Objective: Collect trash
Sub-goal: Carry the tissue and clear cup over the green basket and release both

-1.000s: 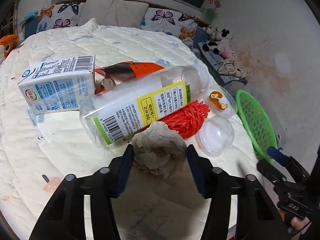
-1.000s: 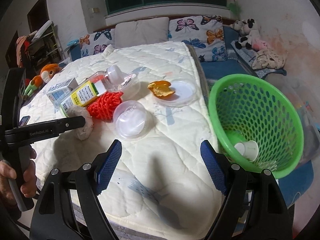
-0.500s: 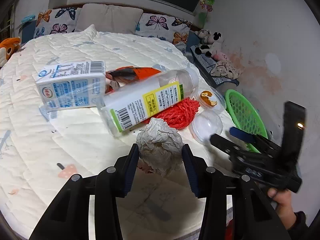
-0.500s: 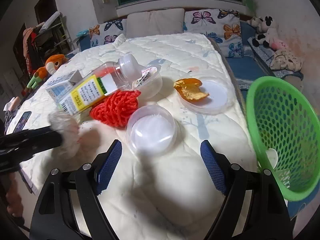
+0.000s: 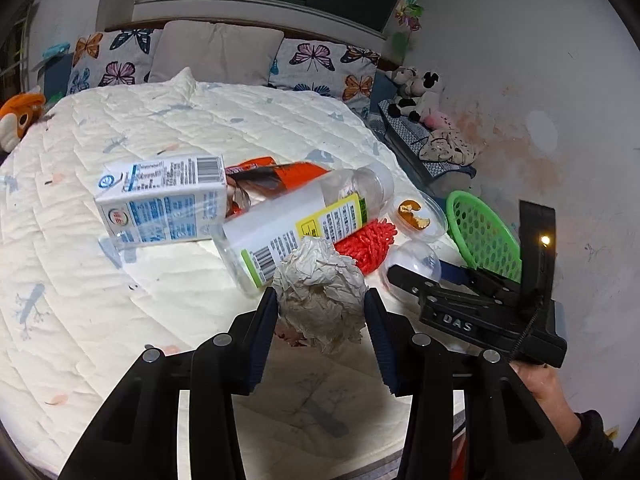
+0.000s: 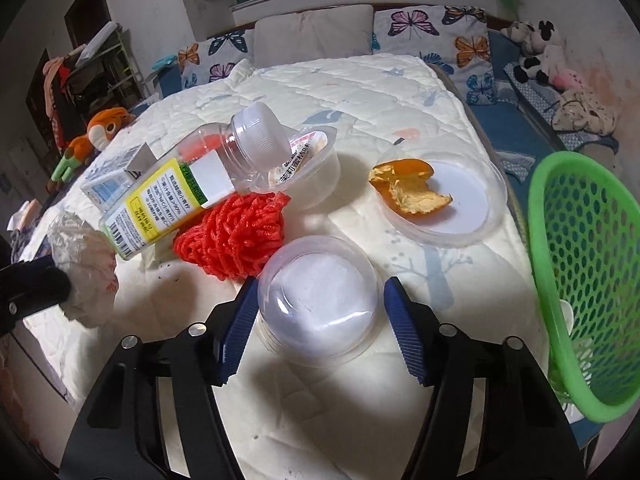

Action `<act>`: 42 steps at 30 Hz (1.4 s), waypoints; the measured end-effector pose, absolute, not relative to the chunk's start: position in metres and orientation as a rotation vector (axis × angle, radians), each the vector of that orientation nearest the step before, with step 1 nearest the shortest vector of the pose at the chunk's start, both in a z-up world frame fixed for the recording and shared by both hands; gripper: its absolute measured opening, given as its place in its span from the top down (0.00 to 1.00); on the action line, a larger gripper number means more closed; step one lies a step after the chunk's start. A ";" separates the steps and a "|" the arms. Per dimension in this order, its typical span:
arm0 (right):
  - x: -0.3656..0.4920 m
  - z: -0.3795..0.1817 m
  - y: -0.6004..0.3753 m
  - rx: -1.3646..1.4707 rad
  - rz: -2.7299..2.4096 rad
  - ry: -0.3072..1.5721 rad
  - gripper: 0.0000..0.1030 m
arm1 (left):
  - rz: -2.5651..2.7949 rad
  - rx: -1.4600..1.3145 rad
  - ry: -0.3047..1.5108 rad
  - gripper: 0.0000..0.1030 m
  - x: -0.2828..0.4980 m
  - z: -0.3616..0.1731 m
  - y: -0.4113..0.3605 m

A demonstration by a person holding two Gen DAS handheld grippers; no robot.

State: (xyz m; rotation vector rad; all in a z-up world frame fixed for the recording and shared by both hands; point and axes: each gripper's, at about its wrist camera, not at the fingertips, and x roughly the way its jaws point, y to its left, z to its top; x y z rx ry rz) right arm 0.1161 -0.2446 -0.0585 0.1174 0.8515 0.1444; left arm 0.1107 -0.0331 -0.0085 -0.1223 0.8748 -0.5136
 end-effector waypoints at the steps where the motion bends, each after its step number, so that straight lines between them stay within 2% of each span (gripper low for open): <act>1: 0.113 -0.057 -0.246 0.118 0.143 0.846 0.38 | -0.515 -0.121 0.874 0.58 0.112 -0.007 -0.033; 11: 0.077 -0.035 -0.275 0.147 0.099 0.791 0.38 | -0.573 -0.091 0.847 0.58 0.109 0.005 -0.056; 22: 0.053 -0.020 -0.331 0.181 -0.026 0.759 0.38 | -0.682 -0.051 0.854 0.58 0.117 0.013 -0.116; 42: 0.046 -0.048 -0.417 0.207 -0.254 0.823 0.38 | -0.879 0.072 0.890 0.58 0.147 0.007 -0.256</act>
